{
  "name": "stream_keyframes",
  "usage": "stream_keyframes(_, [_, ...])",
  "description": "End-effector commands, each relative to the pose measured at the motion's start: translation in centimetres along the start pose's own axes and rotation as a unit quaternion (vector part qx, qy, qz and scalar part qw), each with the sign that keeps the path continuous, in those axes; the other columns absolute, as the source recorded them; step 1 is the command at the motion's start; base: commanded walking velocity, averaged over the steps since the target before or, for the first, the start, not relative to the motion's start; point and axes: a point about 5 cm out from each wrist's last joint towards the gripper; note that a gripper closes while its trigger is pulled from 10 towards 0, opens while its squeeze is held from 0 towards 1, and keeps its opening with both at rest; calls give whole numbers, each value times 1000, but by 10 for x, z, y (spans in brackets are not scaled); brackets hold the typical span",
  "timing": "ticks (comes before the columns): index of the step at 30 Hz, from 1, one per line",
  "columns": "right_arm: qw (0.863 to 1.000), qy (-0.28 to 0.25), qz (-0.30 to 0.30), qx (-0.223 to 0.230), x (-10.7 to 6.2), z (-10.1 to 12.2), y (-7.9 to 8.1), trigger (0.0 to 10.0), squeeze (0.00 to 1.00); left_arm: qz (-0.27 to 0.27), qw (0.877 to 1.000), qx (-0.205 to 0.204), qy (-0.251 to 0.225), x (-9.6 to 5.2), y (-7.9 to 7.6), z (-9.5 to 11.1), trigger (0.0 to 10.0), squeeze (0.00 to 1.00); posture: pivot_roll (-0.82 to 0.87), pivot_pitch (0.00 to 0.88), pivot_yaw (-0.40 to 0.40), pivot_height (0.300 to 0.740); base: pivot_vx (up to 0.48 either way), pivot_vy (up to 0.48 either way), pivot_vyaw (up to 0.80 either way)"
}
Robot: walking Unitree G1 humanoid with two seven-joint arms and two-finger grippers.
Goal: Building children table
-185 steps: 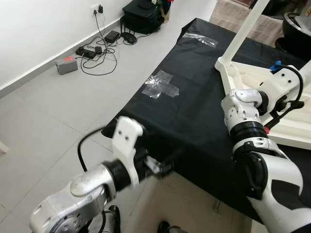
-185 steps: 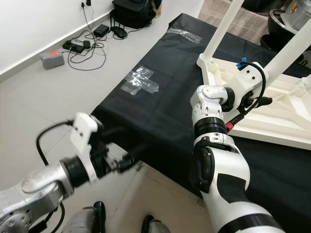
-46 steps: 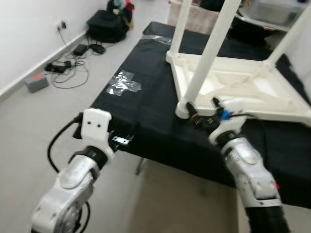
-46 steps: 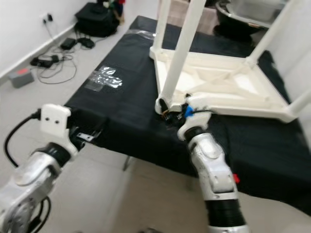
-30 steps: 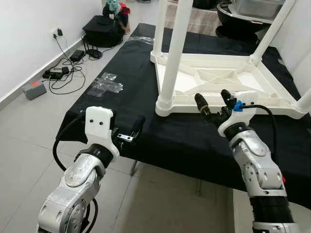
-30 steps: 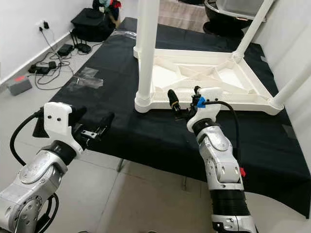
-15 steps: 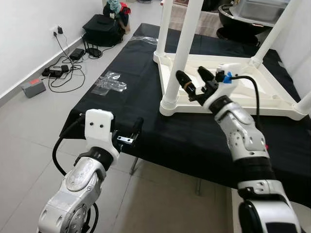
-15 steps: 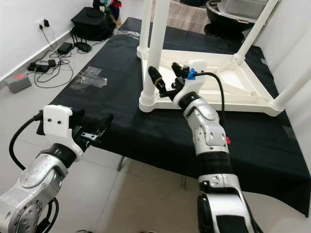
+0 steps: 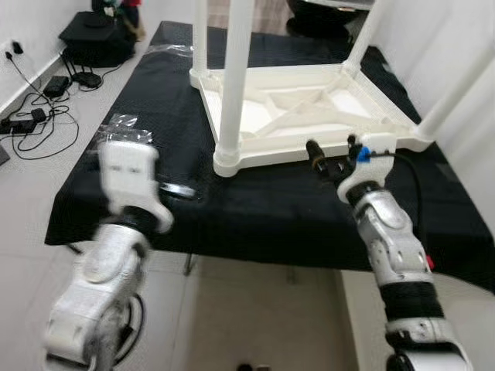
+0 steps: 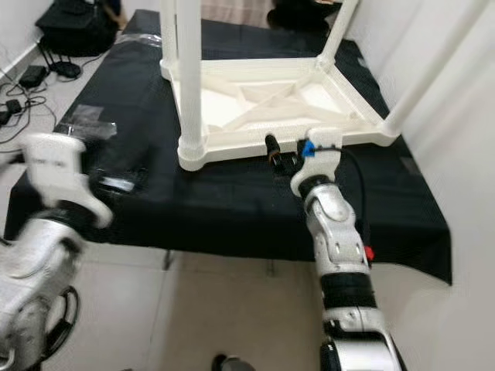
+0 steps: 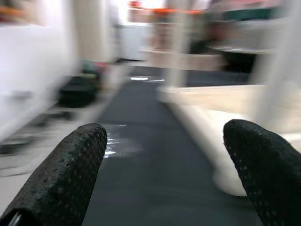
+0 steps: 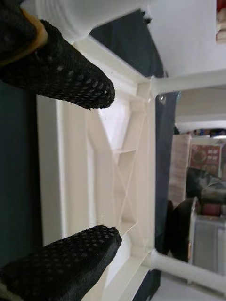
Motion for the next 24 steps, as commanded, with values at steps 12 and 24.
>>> stream_keyframes(12, [998, 5, -56, -8, 4, -3, -15, 10000, 0, 90, 994, 41, 54, -26, 43, -22, 10000, 0, 80, 164, -131, 740, 128, 0, 0])
stream_keyframes(24, [996, 7, -92, -6, 4, -6, -26, 10000, 0, 77, 995, 43, 36, -15, 38, -13, 10000, 0, 81, 171, -129, 740, 356, 0, -229])
Point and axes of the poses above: a point about 5 cm out from each wrist's last joint towards the gripper, its own x axis pointing out of the wrist towards the gripper, its own z axis along the axis of the wrist's last joint, y = z × x, and after that the axes turned 8 degrees about -x, right-handed
